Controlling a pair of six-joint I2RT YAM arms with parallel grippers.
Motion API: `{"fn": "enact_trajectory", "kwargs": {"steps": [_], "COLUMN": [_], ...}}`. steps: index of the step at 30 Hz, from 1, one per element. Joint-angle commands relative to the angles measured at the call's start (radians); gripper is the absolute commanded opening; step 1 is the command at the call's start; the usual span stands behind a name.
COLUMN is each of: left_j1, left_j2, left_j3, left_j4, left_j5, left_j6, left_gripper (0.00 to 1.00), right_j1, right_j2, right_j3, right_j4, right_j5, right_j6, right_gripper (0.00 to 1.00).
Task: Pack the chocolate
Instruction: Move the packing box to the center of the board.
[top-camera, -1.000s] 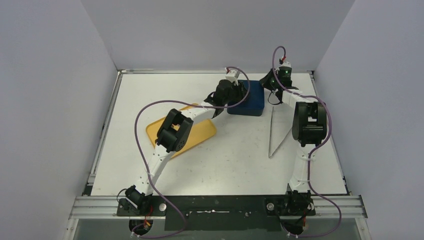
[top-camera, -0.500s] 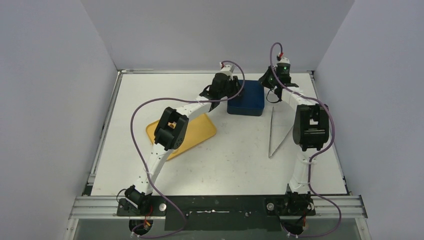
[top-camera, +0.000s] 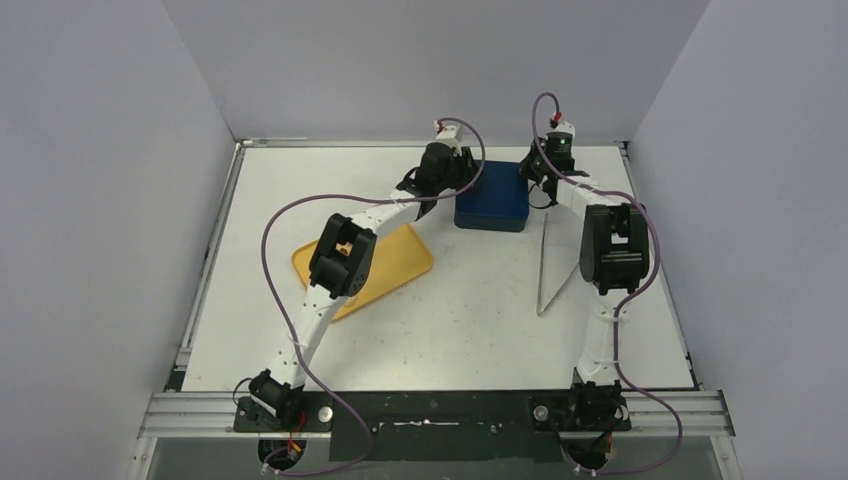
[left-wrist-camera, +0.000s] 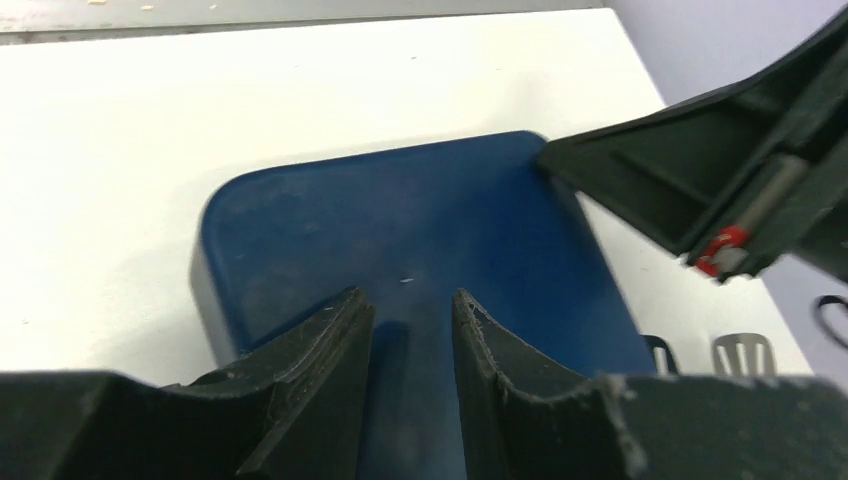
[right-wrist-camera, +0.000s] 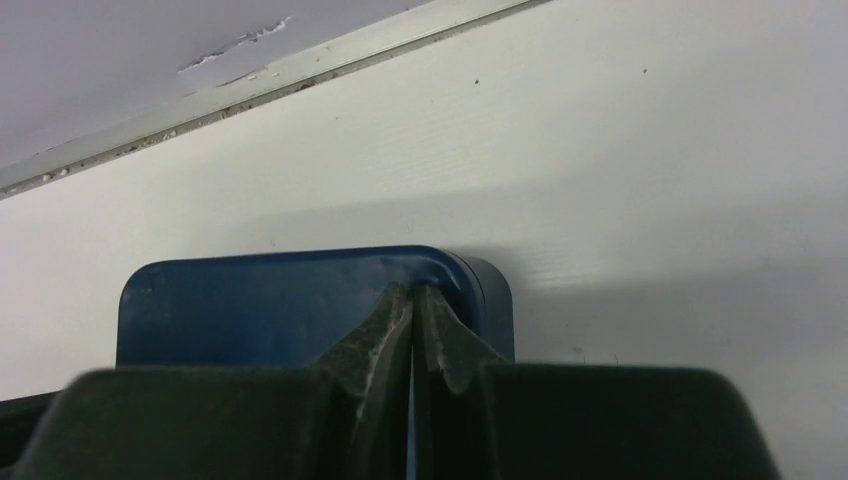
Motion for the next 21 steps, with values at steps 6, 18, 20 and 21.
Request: {"fn": "enact_trajectory", "kwargs": {"steps": [6,18,20,21], "left_j1": [0.061,0.062,0.063,0.063], "left_j2": [0.055,-0.071,-0.069,-0.064], "left_j3": [0.004,0.055,0.052,0.046], "left_j4": [0.067,0.069,0.069,0.070], "left_j5": [0.036,0.031,0.026,0.025], "left_j6": [-0.016,0.022,0.031,0.033], "left_gripper": [0.34,0.34,0.33,0.34], "right_j1": [-0.005,0.024,0.023,0.022], "right_j2": [0.028,-0.136,-0.136,-0.132], "right_j3": [0.025,0.028,0.000,-0.011], "right_j4": [-0.115,0.023,0.035,0.036], "right_j5": [0.092,0.056,0.066,0.073], "right_j6": [-0.017,-0.011,-0.008,-0.008], "right_gripper": [0.00,0.00,0.00,0.00]}}
